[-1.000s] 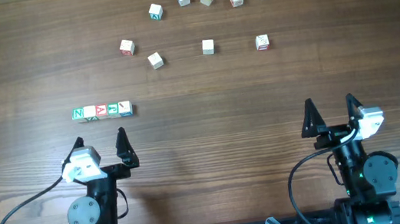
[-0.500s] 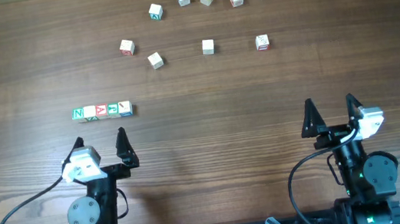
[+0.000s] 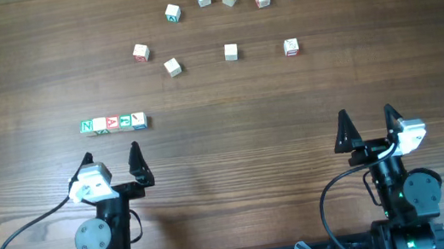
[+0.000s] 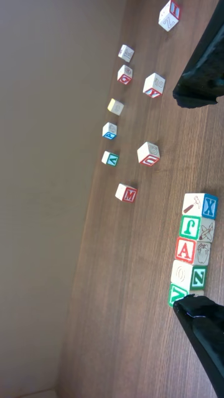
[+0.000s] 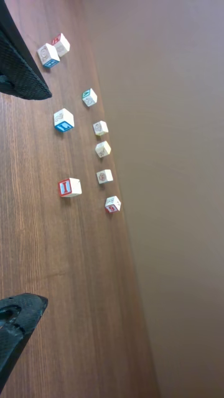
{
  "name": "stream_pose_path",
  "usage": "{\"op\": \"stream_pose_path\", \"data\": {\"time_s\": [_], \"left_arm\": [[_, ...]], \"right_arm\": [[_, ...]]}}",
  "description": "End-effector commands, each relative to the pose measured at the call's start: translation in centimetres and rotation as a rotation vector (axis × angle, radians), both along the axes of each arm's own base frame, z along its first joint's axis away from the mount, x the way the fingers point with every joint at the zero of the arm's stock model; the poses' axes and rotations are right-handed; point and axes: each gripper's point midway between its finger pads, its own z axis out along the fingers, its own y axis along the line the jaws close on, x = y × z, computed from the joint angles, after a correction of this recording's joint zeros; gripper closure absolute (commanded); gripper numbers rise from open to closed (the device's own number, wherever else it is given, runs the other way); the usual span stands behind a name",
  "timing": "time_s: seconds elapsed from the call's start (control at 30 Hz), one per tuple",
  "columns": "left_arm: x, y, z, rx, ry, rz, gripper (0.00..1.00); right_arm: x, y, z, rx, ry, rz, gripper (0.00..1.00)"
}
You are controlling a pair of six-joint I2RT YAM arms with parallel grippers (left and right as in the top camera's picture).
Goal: Form a horizontal line
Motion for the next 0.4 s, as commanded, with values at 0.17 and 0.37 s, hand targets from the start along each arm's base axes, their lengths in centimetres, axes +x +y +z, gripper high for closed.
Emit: {"op": "stream_pose_path", "data": {"time_s": [0.17, 0.37], "left_arm": [[0.02, -0.08, -0.32, 0.02, 0.0, -0.004, 0.0], [0.02, -0.08, -0.32, 0.02, 0.0, -0.004, 0.0]], "right_arm": [[0.02, -0.14, 0.03, 0.008, -0.001, -0.007, 0.0], [0.02, -0.14, 0.03, 0.008, -0.001, -0.007, 0.0]]}}
